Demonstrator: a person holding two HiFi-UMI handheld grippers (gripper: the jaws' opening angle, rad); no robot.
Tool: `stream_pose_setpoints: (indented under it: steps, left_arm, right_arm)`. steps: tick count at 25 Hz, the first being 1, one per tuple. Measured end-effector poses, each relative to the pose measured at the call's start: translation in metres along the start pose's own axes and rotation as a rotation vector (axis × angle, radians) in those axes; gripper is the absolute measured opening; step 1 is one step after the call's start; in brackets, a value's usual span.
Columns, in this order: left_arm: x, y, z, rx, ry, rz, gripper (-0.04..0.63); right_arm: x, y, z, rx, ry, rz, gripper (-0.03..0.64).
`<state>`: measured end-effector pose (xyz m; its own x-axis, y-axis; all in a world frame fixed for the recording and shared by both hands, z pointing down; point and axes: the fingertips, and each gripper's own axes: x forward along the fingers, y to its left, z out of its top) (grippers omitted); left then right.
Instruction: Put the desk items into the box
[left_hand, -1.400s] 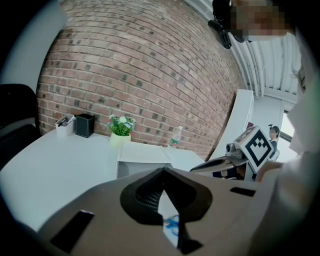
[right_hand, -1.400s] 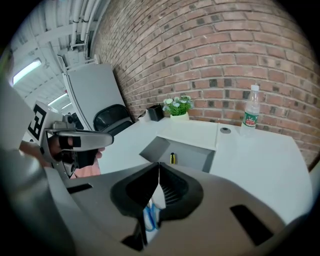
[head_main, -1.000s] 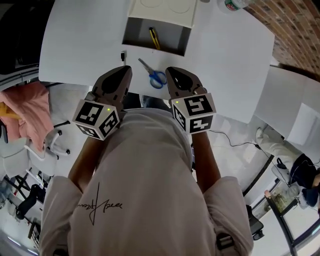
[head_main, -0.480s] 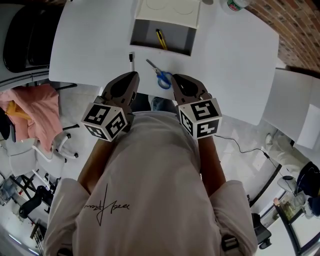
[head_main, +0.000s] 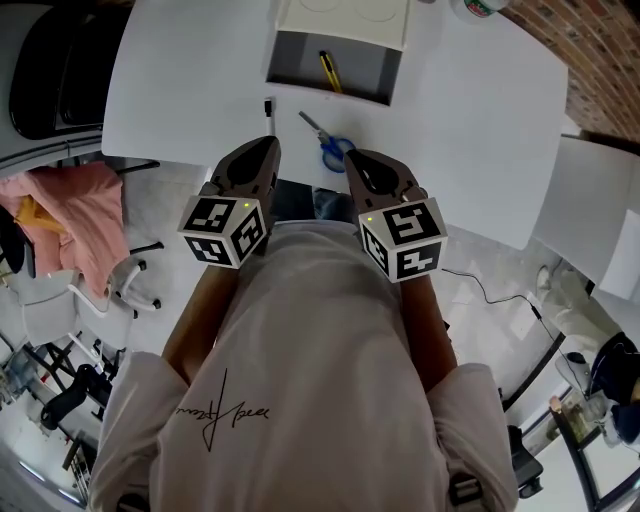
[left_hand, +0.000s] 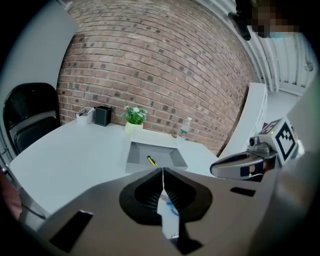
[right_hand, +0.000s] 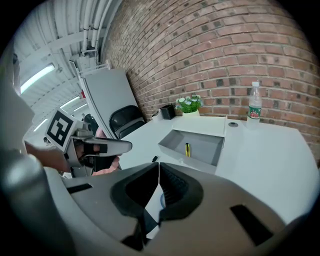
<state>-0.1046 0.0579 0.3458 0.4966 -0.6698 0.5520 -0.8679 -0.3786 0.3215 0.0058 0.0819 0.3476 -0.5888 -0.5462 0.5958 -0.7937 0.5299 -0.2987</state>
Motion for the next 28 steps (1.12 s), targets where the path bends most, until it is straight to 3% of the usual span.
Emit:
stream_pose_setpoints:
  steps: [14, 22, 28]
  left_arm:
    - [0.026, 0.029, -0.024, -0.045, 0.084, 0.101, 0.006]
    - [0.038, 0.034, -0.036, -0.018, 0.124, 0.122, 0.009]
    - [0.043, 0.045, -0.041, -0.020, 0.141, 0.147, 0.055]
  right_arm:
    - [0.023, 0.020, -0.019, -0.028, 0.104, 0.086, 0.028]
    - [0.028, 0.021, -0.028, -0.026, 0.144, 0.105, 0.028]
    - [0.031, 0.020, -0.031, -0.019, 0.156, 0.103, 0.028]
